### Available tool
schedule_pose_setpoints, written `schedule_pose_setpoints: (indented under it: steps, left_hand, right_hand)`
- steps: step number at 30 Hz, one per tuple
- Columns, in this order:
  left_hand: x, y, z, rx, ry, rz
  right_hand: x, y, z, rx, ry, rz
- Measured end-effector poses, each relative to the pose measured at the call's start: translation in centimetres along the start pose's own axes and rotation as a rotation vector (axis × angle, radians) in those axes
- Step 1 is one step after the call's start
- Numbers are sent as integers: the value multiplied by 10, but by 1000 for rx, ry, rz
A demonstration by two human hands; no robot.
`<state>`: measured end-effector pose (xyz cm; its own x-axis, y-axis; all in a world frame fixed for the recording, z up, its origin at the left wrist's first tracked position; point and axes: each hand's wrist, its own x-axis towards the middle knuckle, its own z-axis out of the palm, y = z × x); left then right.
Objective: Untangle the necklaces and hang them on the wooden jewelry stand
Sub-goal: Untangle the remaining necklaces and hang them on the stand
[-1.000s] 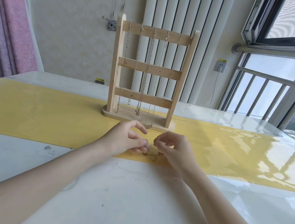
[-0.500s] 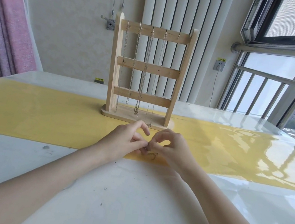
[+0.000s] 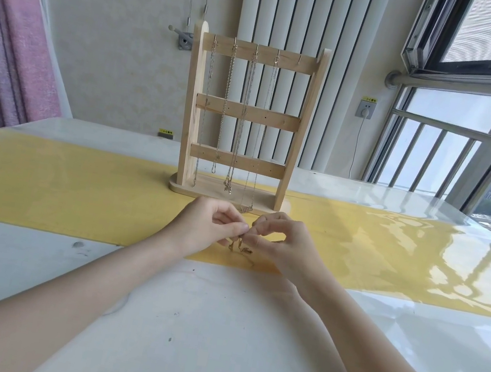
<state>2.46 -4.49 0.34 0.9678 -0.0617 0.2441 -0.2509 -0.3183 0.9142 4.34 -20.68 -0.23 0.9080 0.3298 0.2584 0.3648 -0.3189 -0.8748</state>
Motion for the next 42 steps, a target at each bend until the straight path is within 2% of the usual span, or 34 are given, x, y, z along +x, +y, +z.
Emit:
schedule_pose_setpoints:
  steps: [4,14,19,23,29,33,37,42]
  left_hand:
    - [0,1,-1,-54,-35,-39]
    - [-2,4,-3,14,-113,-84]
    - [-4,5,1,91,-80,-49]
    - [-4,4,3,-75,-65,-141]
    - [-5,4,8,-202,-100,-235]
    - [-4,3,5,-419,-83,-281]
    - [-2,3,-1,-444,-33,-283]
    - [-1,3,-2,-392,-37,-226]
  right_hand:
    - [0,0,0,28,24,8]
    - [-1,0,0,-46,-11,10]
    - [0,1,2,-131,-40,-10]
    - [3,4,6,-221,-19,-146]
    - [6,16,11,-514,79,-496]
    - [5,15,11,-545,147,-587]
    - [5,16,7,-475,108,-499]
    - [4,7,3,-183,93,-249]
